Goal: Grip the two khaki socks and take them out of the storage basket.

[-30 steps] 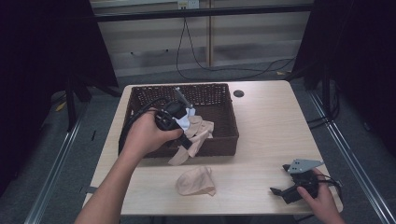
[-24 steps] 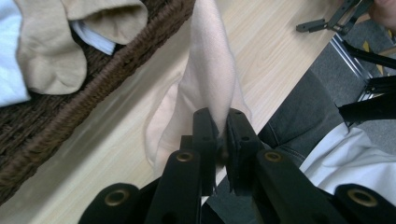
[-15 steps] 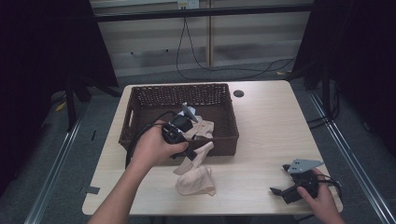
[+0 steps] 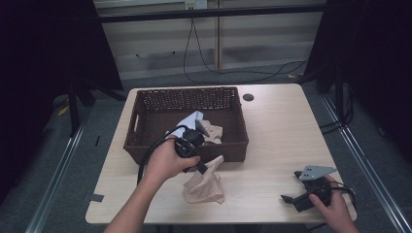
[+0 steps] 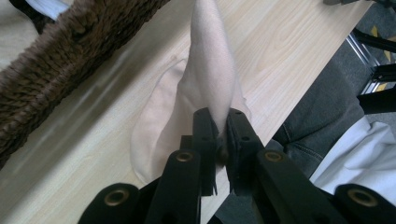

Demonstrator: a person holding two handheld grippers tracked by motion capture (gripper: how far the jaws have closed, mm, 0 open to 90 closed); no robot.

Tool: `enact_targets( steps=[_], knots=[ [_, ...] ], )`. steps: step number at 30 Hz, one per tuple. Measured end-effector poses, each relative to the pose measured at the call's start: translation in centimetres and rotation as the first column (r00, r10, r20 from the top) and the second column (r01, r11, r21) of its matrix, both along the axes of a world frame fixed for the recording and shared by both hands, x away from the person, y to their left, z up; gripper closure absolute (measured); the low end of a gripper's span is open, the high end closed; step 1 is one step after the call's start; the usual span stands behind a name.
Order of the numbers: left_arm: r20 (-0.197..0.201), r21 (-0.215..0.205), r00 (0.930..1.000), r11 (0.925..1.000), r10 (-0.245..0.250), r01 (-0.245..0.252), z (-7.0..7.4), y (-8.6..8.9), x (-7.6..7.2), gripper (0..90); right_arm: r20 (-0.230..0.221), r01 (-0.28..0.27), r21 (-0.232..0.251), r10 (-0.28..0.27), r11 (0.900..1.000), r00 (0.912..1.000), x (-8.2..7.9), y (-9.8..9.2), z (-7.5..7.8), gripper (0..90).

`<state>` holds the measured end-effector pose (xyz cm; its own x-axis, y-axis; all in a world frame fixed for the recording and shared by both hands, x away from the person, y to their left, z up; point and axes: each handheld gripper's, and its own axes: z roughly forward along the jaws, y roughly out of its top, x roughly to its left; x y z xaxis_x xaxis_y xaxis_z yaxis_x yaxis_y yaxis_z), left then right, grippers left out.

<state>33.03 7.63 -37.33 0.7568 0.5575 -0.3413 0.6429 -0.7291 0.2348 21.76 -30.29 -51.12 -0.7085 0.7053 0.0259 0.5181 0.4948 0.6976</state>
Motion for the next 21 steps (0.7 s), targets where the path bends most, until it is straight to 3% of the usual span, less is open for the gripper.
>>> enact_targets(
  steps=[2, 4, 7, 10, 12, 14, 21],
  knots=[
    [0.020, 0.001, 0.9997, 0.9999, -0.012, 0.012, -0.3, 0.1, 0.0, 77.8, 0.000, 0.000, 0.000, 0.000, 1.000, 1.0000, 0.0, 0.0, 0.0, 0.0],
    [0.043, -0.003, 0.9990, 0.9999, -0.012, 0.012, -0.6, 0.2, 0.0, 61.8, 0.000, 0.000, 0.000, 0.000, 1.000, 1.0000, 0.0, 0.0, 0.0, 0.0],
    [0.039, 0.013, 0.9992, 0.9998, 0.011, -0.011, -1.2, 0.5, 0.1, 33.5, 0.000, 0.000, 0.000, 0.000, 1.000, 1.0000, 0.0, 0.0, 0.0, 0.0],
    [0.048, 0.017, 0.9989, 0.9998, -0.004, 0.003, -1.6, 1.0, -0.2, 22.1, 0.000, 0.000, 0.000, 0.000, 1.000, 1.0000, 0.0, 0.0, 0.0, 0.0],
    [0.054, -0.013, 0.9984, 0.9998, -0.017, 0.018, -1.9, 1.3, -0.4, 16.5, 0.000, 0.000, 0.000, 0.000, 1.000, 1.0000, 0.0, 0.0, 0.0, 0.0],
    [0.067, -0.013, 0.9973, 0.9994, -0.030, 0.031, -2.1, 1.6, -0.6, 11.1, 0.000, 0.000, 0.000, 0.000, 1.000, 1.0000, 0.0, 0.0, 0.0, 0.0],
    [0.104, -0.007, 0.9943, 0.9997, -0.021, 0.022, -2.4, 3.0, -1.0, 6.6, 0.000, 0.000, 0.000, 0.000, 1.000, 1.0000, 0.0, 0.0, 0.0, 0.0]
  ],
)
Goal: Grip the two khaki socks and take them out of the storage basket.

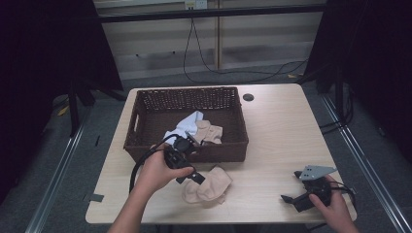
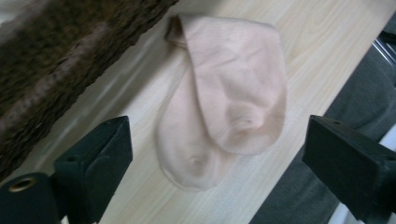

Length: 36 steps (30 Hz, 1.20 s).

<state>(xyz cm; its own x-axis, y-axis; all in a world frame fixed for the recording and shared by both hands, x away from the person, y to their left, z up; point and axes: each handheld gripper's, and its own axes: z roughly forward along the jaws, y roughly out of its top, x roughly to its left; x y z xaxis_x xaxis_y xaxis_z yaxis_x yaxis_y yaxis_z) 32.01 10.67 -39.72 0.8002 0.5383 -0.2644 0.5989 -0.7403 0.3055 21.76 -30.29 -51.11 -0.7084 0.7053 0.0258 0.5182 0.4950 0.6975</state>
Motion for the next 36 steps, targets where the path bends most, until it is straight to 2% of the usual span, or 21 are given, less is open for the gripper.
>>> enact_targets(
  steps=[10, 14, 17, 20, 24, 28, 31, 36],
  knots=[
    [0.020, -0.002, 0.9998, 1.0000, -0.007, 0.007, -0.9, 1.7, -0.7, 5.1, 0.000, 0.000, 0.000, 0.000, 1.000, 1.0000, 0.0, 0.0, 0.0, 0.0],
    [0.031, -0.028, 0.9995, 0.9996, -0.007, 0.007, -1.3, 2.5, -0.8, 4.5, 0.000, 0.000, 0.000, 0.000, 1.000, 1.0000, 0.0, 0.0, 0.0, 0.0],
    [0.037, -0.031, 0.9990, 0.9992, -0.024, 0.025, -1.8, 3.1, -0.9, 4.2, 0.000, 0.000, 0.000, 0.000, 1.000, 1.0000, 0.0, 0.0, 0.0, 0.0],
    [0.022, -0.046, 0.9989, 0.9981, -0.041, 0.042, -2.5, 3.8, -1.0, 4.1, 0.000, 0.000, 0.000, 0.000, 1.000, 1.0000, 0.0, 0.0, 0.0, 0.0],
    [0.040, -0.054, 0.9981, 0.9973, -0.047, 0.049, -3.7, 4.7, -1.2, 4.1, 0.000, 0.000, 0.000, 0.000, 1.000, 1.0000, 0.0, 0.0, 0.0, 0.0],
    [0.060, -0.069, 0.9980, 0.9973, -0.019, 0.023, -5.0, 5.7, -1.3, 4.1, 0.000, 0.000, 0.000, 0.000, 1.000, 1.0000, 0.0, 0.0, 0.0, 0.0],
    [0.071, -0.074, 0.9972, 0.9968, -0.023, 0.028, -5.9, 6.4, -1.3, 4.1, 0.000, 0.000, 0.000, 0.000, 1.000, 1.0000, 0.0, 0.0, 0.0, 0.0],
    [0.092, -0.103, 0.9954, 0.9946, 0.027, -0.018, -6.9, 7.4, -1.4, 4.1, 0.000, 0.000, 0.000, 0.000, 1.000, 1.0000, 0.0, 0.0, 0.0, 0.0]
  ],
)
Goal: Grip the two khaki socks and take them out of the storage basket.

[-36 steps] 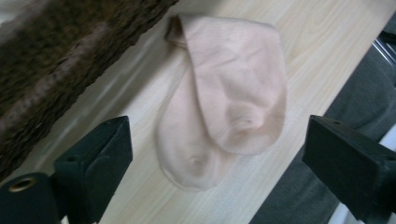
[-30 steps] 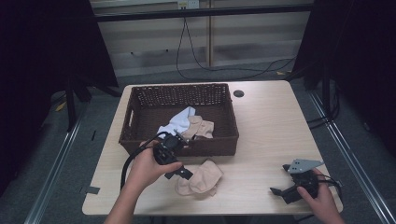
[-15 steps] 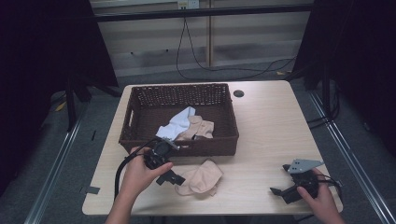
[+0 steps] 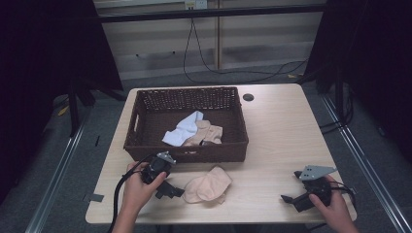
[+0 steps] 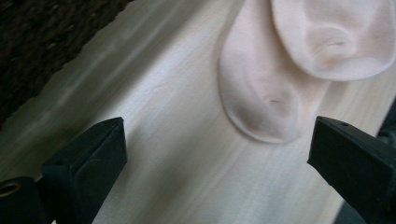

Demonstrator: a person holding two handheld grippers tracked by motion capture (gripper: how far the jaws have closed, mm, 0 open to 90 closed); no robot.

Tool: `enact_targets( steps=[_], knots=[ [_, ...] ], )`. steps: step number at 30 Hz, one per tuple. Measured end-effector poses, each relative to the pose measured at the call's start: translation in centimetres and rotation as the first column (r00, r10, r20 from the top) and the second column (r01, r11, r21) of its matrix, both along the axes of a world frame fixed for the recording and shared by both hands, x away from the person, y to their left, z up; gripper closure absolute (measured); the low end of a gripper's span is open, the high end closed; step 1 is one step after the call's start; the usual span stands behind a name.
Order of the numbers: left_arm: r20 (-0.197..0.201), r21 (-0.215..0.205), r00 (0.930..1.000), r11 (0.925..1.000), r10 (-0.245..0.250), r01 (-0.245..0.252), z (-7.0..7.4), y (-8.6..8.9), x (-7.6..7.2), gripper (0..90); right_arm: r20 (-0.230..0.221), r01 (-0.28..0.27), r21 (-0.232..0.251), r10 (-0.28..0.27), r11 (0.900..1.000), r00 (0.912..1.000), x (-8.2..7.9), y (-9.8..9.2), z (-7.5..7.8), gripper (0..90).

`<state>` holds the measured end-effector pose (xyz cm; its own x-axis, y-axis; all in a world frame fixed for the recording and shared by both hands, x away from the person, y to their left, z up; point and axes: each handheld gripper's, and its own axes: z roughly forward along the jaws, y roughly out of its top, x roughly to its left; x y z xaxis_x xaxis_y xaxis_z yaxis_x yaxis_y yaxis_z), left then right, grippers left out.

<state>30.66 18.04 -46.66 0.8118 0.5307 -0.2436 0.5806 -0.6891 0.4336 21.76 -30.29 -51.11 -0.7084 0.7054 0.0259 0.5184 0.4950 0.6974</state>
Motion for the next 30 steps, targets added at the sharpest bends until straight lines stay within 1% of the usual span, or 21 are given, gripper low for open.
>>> enact_targets(
  steps=[2, 5, 6, 7, 10, 11, 12, 13, 15, 16, 17, 18, 19, 20, 21, 22, 23, 24, 26, 29, 30],
  knots=[
    [0.000, -0.008, 1.0000, 1.0000, 0.001, -0.001, -0.5, 0.3, 0.0, 4.1, 0.000, 0.000, 0.000, 0.000, 1.000, 1.0000, 0.0, 0.0, 0.0, 0.0],
    [0.018, 0.010, 0.9998, 0.9999, 0.009, -0.009, -1.1, 0.5, -0.2, 4.0, 0.000, 0.000, 0.000, 0.000, 1.000, 1.0000, 0.0, 0.0, 0.0, 0.0],
    [0.017, -0.002, 0.9998, 1.0000, 0.009, -0.009, -1.3, 0.5, -0.2, 4.0, 0.000, 0.000, 0.000, 0.000, 1.000, 1.0000, 0.0, 0.0, 0.0, 0.0],
    [0.020, 0.000, 0.9997, 0.9999, 0.010, -0.010, -1.5, 0.6, -0.2, 4.0, 0.000, 0.000, 0.000, 0.000, 1.000, 1.0000, 0.0, 0.0, 0.0, 0.0],
    [0.060, -0.010, 0.9982, 0.9999, 0.007, -0.007, -1.8, 0.8, -0.4, 2.1, 0.000, 0.000, 0.000, 0.000, 1.000, 1.0000, 0.0, 0.0, 0.0, 0.0],
    [0.066, -0.016, 0.9977, 0.9998, 0.014, -0.013, -1.9, 0.8, -0.6, 2.1, 0.000, 0.000, 0.000, 0.000, 1.000, 1.0000, 0.0, 0.0, 0.0, 0.0],
    [0.085, -0.011, 0.9964, 0.9999, 0.000, 0.001, -1.9, 0.9, -0.7, 2.0, 0.000, 0.000, 0.000, 0.000, 1.000, 1.0000, 0.0, 0.0, 0.0, 0.0],
    [0.113, -0.019, 0.9936, 0.9998, -0.002, 0.004, -2.2, 0.9, -0.8, 1.1, 0.000, 0.000, 0.000, 0.000, 1.000, 1.0000, 0.0, 0.0, 0.0, 0.0],
    [0.175, -0.021, 0.9846, 0.9998, 0.002, 0.002, -2.6, 0.9, -1.2, 0.0, 0.000, 0.000, 0.000, 0.000, 1.000, 1.0000, 0.0, 0.0, 0.0, 0.0],
    [0.209, -0.021, 0.9778, 0.9998, 0.010, -0.006, -2.8, 1.0, -1.3, 0.0, 0.000, 0.000, 0.000, 0.000, 1.000, 1.0000, 0.0, 0.0, 0.0, 0.0],
    [0.242, -0.019, 0.9702, 0.9998, 0.004, 0.001, -3.0, 1.1, -1.4, 0.0, 0.000, 0.000, 0.000, 0.000, 1.000, 1.0000, 0.0, 0.0, 0.0, 0.0],
    [0.264, -0.036, 0.9643, 0.9993, 0.020, -0.011, -3.3, 1.1, -1.5, 0.0, 0.000, 0.000, 0.000, 0.000, 1.000, 1.0000, 0.0, 0.0, 0.0, 0.0],
    [0.279, -0.038, 0.9600, 0.9991, 0.026, -0.016, -3.4, 1.2, -1.6, 0.0, 0.000, 0.000, 0.000, 0.000, 1.000, 1.0000, 0.0, 0.0, 0.0, 0.0],
    [0.279, -0.058, 0.9596, 0.9980, 0.038, -0.023, -3.5, 1.3, -1.7, 0.0, 0.000, 0.000, 0.000, 0.000, 1.000, 1.0000, 0.0, 0.0, 0.0, 0.0],
    [0.290, -0.052, 0.9566, 0.9985, 0.034, -0.019, -3.5, 1.4, -1.7, 0.0, 0.000, 0.000, 0.000, 0.000, 1.000, 1.0000, 0.0, 0.0, 0.0, 0.0],
    [0.293, -0.063, 0.9553, 0.9978, 0.039, -0.021, -3.6, 1.5, -1.7, 0.0, 0.000, 0.000, 0.000, 0.000, 1.000, 1.0000, 0.0, 0.0, 0.0, 0.0],
    [0.303, -0.076, 0.9519, 0.9969, 0.043, -0.021, -3.7, 1.6, -1.8, 0.0, 0.000, 0.000, 0.000, 0.000, 1.000, 1.0000, 0.0, 0.0, 0.0, 0.0],
    [0.305, -0.080, 0.9513, 0.9965, 0.045, -0.021, -3.7, 1.6, -1.8, 0.0, 0.000, 0.000, 0.000, 0.000, 1.000, 1.0000, 0.0, 0.0, 0.0, 0.0],
    [0.316, -0.098, 0.9469, 0.9948, 0.057, -0.028, -3.9, 1.7, -1.9, 0.0, 0.000, 0.000, 0.000, 0.000, 1.000, 1.0000, 0.0, 0.0, 0.0, 0.0],
    [0.344, -0.138, 0.9354, 0.9898, 0.082, -0.037, -4.3, 1.9, -2.1, 0.0, 0.000, 0.000, 0.000, 0.000, 1.000, 1.0000, 0.0, 0.0, 0.0, 0.0],
    [0.343, -0.136, 0.9355, 0.9899, 0.084, -0.038, -4.3, 1.9, -2.1, 0.0, 0.000, 0.000, 0.000, 0.000, 1.000, 1.0000, 0.0, 0.0, 0.0, 0.0]
  ],
)
